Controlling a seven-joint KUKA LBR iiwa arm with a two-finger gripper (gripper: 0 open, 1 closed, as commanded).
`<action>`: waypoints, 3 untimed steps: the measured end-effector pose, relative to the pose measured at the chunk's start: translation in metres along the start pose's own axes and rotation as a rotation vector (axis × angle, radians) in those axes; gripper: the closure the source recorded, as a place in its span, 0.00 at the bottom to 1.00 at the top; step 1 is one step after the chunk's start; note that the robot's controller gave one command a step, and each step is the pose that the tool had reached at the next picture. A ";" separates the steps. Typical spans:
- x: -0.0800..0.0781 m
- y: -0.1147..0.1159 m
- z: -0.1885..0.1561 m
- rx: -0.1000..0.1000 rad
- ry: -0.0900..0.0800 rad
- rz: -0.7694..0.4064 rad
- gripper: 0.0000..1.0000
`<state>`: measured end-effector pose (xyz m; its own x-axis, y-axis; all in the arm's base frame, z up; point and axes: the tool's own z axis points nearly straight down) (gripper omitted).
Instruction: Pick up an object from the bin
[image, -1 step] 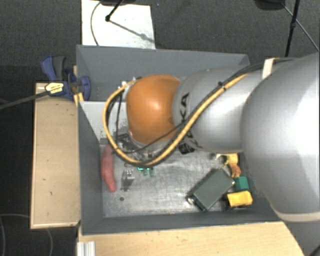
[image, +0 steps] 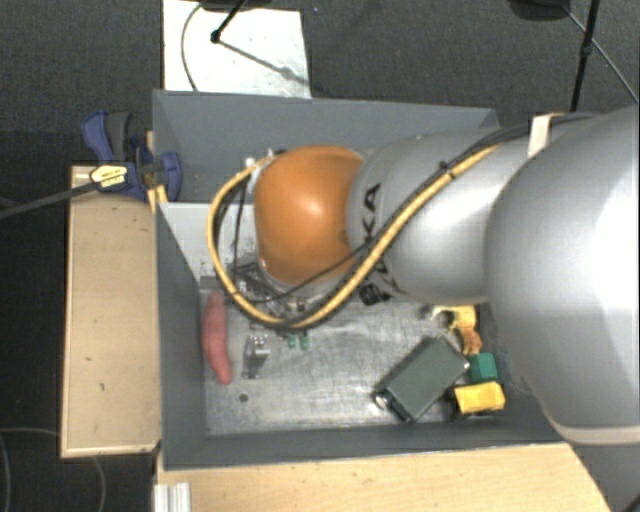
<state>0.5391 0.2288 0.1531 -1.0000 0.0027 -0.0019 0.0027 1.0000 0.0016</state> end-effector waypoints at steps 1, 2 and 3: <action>-0.020 0.009 0.024 -0.003 -0.010 -0.096 0.00; -0.028 0.013 0.040 -0.004 -0.012 -0.143 0.00; -0.035 0.009 0.065 -0.004 -0.017 -0.216 0.00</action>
Offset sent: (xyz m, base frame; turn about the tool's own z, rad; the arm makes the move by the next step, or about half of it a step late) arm 0.0434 0.0136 -0.0210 -0.1158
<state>0.5744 0.2375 0.0881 -0.9772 -0.2114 -0.0198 -0.2115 0.9774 0.0036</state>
